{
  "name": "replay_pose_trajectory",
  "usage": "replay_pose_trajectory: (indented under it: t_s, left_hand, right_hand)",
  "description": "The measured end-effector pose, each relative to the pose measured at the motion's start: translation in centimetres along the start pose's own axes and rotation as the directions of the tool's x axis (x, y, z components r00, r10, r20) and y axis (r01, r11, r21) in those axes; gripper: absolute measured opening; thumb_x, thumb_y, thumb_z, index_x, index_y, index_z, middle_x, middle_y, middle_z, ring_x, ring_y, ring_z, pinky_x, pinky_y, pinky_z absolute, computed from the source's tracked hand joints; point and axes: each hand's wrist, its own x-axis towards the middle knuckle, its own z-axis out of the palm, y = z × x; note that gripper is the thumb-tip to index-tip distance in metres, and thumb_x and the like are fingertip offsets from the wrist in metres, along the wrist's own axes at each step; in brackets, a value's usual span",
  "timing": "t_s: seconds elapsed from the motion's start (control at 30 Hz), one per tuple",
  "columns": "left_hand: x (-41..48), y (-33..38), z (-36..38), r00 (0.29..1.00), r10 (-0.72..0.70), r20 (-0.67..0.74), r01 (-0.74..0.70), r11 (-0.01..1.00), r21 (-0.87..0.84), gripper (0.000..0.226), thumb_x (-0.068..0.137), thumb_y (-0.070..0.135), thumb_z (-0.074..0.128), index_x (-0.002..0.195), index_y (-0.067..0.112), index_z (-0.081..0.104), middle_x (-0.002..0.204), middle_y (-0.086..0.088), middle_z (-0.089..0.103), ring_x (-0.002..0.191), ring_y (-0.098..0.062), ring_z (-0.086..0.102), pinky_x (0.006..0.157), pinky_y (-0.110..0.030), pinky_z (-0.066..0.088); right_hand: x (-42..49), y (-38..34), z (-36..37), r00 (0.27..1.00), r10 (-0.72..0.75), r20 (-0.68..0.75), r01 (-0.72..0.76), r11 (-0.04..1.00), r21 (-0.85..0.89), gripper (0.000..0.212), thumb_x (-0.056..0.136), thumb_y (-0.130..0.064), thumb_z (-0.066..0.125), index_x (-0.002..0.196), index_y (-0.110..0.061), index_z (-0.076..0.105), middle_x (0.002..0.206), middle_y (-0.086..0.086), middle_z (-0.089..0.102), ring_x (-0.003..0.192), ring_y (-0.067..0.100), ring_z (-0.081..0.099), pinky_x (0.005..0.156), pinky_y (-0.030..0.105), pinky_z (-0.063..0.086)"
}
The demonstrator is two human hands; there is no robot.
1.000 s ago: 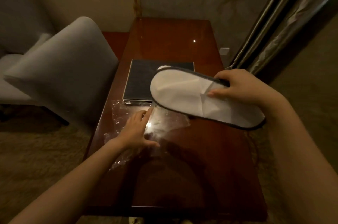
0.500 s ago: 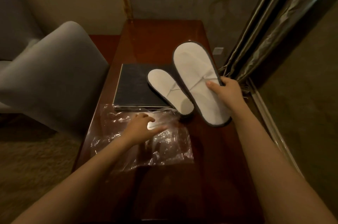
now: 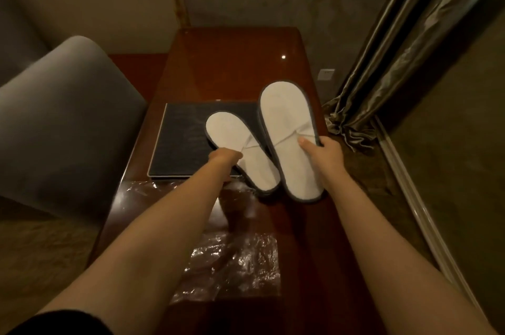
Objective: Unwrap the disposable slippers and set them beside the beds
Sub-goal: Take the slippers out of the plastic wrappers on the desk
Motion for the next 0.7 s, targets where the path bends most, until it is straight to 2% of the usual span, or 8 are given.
replay_pose_trajectory:
  t_s: [0.1,0.17,0.23,0.33,0.4,0.5,0.6,0.7]
  left_hand:
    - [1.3,0.8,1.4,0.989,-0.038,-0.142,0.048,0.996,0.069,0.072,0.083,0.027,0.064,0.139,-0.001,0.028,0.141,-0.019,0.04,0.125,-0.035,0.047,0.101,-0.041,0.046]
    - [1.5,1.6,2.1,0.978,-0.079,-0.192,0.087,0.996,0.034,0.076,0.081,0.026,0.067,0.138,-0.001,0.025,0.139,-0.019,0.043,0.12,-0.034,0.051,0.095,-0.039,0.048]
    - [1.7,2.1,2.6,0.972,-0.076,-0.222,0.094,0.993,0.069,0.073,0.082,0.028,0.066,0.137,-0.003,0.029,0.138,-0.017,0.042,0.119,-0.033,0.052,0.092,-0.038,0.05]
    - [2.2,2.4,3.0,0.974,-0.028,-0.226,0.053,0.993,0.105,0.061,0.085,0.031,0.061,0.133,-0.001,0.042,0.136,-0.016,0.046,0.118,-0.032,0.053,0.097,-0.039,0.05]
    - [2.2,2.4,3.2,0.982,-0.037,-0.187,0.03,0.999,-0.039,0.056,0.083,0.025,0.062,0.132,0.003,0.046,0.135,-0.016,0.049,0.118,-0.032,0.052,0.099,-0.04,0.049]
    - [1.3,2.8,3.4,0.98,-0.04,-0.193,-0.022,0.952,-0.306,0.061,0.085,0.014,0.058,0.14,0.005,0.034,0.14,-0.017,0.044,0.122,-0.034,0.048,0.103,-0.044,0.044]
    - [-0.2,3.3,3.3,0.979,0.007,-0.204,-0.084,0.923,-0.375,0.061,0.089,0.01,0.051,0.143,0.005,0.023,0.141,-0.019,0.04,0.125,-0.035,0.045,0.104,-0.045,0.041]
    - [-2.5,3.9,1.9,0.984,0.088,-0.154,-0.155,0.851,-0.501,0.051,0.09,0.004,0.05,0.138,0.002,0.032,0.136,-0.02,0.048,0.12,-0.036,0.05,0.098,-0.044,0.045]
  right_hand:
    - [0.4,1.2,-0.4,1.0,0.006,0.004,-0.006,1.0,0.014,0.016,0.082,-0.028,0.068,0.088,-0.013,0.064,0.085,0.005,0.067,0.079,0.022,0.064,0.065,0.029,0.051]
    - [0.6,1.9,-0.8,1.0,-0.001,0.006,0.001,1.0,0.019,0.016,0.082,-0.028,0.067,0.087,-0.014,0.063,0.081,0.0,0.065,0.075,0.017,0.062,0.059,0.026,0.048]
    - [0.8,2.3,-1.4,1.0,-0.016,0.005,0.016,1.0,0.008,0.014,0.083,-0.029,0.067,0.085,-0.016,0.063,0.078,-0.005,0.063,0.071,0.011,0.06,0.054,0.022,0.044]
    - [1.0,2.6,-2.2,1.0,-0.017,0.003,0.017,1.0,0.002,0.012,0.083,-0.029,0.067,0.081,-0.019,0.061,0.08,-0.001,0.064,0.072,0.013,0.06,0.057,0.024,0.046]
    - [1.1,2.4,-2.7,1.0,-0.022,0.003,0.022,1.0,0.007,0.012,0.083,-0.029,0.067,0.08,-0.019,0.061,0.081,0.0,0.065,0.076,0.018,0.062,0.061,0.026,0.048]
    - [1.1,1.6,-3.3,0.999,-0.032,0.01,0.032,0.999,0.006,0.012,0.083,-0.03,0.067,0.076,-0.023,0.06,0.083,0.0,0.065,0.081,0.021,0.063,0.066,0.03,0.052]
    - [0.9,0.4,-3.4,0.999,-0.026,0.036,0.025,0.999,0.032,0.011,0.082,-0.029,0.067,0.079,-0.019,0.063,0.091,0.008,0.069,0.086,0.027,0.066,0.078,0.042,0.057]
    - [0.4,-1.6,-3.0,0.995,-0.043,0.089,0.039,0.998,0.046,0.015,0.083,-0.029,0.066,0.086,-0.014,0.065,0.094,0.011,0.07,0.088,0.028,0.067,0.081,0.046,0.057]
